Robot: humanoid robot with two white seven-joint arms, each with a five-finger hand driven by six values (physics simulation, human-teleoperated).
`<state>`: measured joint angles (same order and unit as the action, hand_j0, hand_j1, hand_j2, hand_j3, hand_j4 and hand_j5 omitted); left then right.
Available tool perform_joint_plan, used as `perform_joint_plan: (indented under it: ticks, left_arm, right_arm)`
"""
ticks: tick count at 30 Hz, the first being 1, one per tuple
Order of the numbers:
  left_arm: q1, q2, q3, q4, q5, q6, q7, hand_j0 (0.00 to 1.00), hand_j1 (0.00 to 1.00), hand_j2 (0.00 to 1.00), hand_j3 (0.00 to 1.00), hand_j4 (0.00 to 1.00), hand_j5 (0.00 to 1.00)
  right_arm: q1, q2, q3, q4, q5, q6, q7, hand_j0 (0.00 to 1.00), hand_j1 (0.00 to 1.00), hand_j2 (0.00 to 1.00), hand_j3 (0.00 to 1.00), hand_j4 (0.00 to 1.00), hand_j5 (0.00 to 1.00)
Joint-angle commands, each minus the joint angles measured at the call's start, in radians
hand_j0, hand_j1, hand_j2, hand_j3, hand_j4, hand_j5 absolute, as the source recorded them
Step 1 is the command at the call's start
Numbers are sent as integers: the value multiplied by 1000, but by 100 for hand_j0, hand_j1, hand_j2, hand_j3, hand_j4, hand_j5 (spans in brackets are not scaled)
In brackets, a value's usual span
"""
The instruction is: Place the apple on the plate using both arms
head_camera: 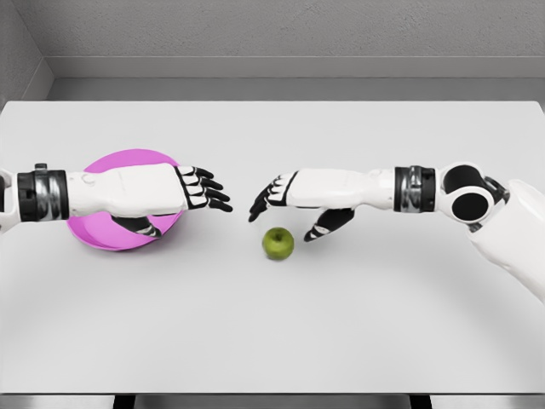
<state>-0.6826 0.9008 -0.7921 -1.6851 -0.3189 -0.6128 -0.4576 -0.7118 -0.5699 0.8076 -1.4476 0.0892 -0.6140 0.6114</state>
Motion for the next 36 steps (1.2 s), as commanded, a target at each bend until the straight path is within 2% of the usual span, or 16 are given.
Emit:
perform_joint_plan:
  ticks: [1,3,5,6,8,11,12,15,17,20,21,24,31,36]
  left_arm:
    - [-2,-2,-7,-1,6,2,0,100,100,100,100,100,100]
    - [-8,-12,-10,-2,8,2,0,100,100,100,100,100,100]
    - [-41,-72,-38,-2,6,2,-22,100,100,100,100,100,100]
    - [-63,-115,-61,-1,6,2,-55,100,100,100,100,100,100]
    - [-67,-132,-61,1,6,2,-58,100,100,100,100,100,100]
    - [-101,-178,-62,19,6,2,-73,100,100,100,100,100,100]
    - [-117,-209,-68,54,6,2,-102,100,100,100,100,100,100]
    - [-202,-298,-134,153,4,2,-105,100,100,100,100,100,100]
    - [-206,-342,-183,185,4,2,-105,100,100,100,100,100,100]
    - [-209,-365,-199,185,-8,2,-105,100,100,100,100,100,100]
    - [-207,-382,-200,196,-43,2,-105,100,100,100,100,100,100]
    - [-209,-396,-210,282,-75,2,-104,100,100,100,100,100,100]
    - [-207,-422,-248,278,-78,2,-104,100,100,100,100,100,100]
    - [-207,-428,-271,275,-77,2,-104,96,96,96,96,96,96]
  right_arm:
    - [8,-14,-48,4,-11,3,-1,100,100,100,100,100,100]
    - [40,-18,-171,55,-23,3,-1,100,100,100,100,100,100]
    - [49,-56,-260,102,-66,3,-1,100,100,100,100,100,100]
    - [69,-87,-362,134,-82,3,-1,100,100,100,100,100,100]
    - [130,-90,-542,156,-80,3,-1,100,100,100,100,100,100]
    - [149,-102,-550,164,-69,3,-1,100,100,100,100,100,100]
    - [161,-134,-550,164,-69,3,-1,100,100,100,100,100,100]
    - [164,-139,-548,158,-66,3,-1,100,100,100,100,100,100]
    - [166,-137,-547,153,-68,3,-1,100,100,100,100,100,100]
    - [179,-139,-547,153,-66,3,-1,100,100,100,100,100,100]
    - [179,-140,-547,153,-65,3,-1,100,100,100,100,100,100]
    - [173,-151,-548,153,-65,3,-1,100,100,100,100,100,100]
    - [172,-154,-547,153,-65,3,-1,100,100,100,100,100,100]
    - [172,-154,-547,153,-63,3,-1,100,100,100,100,100,100]
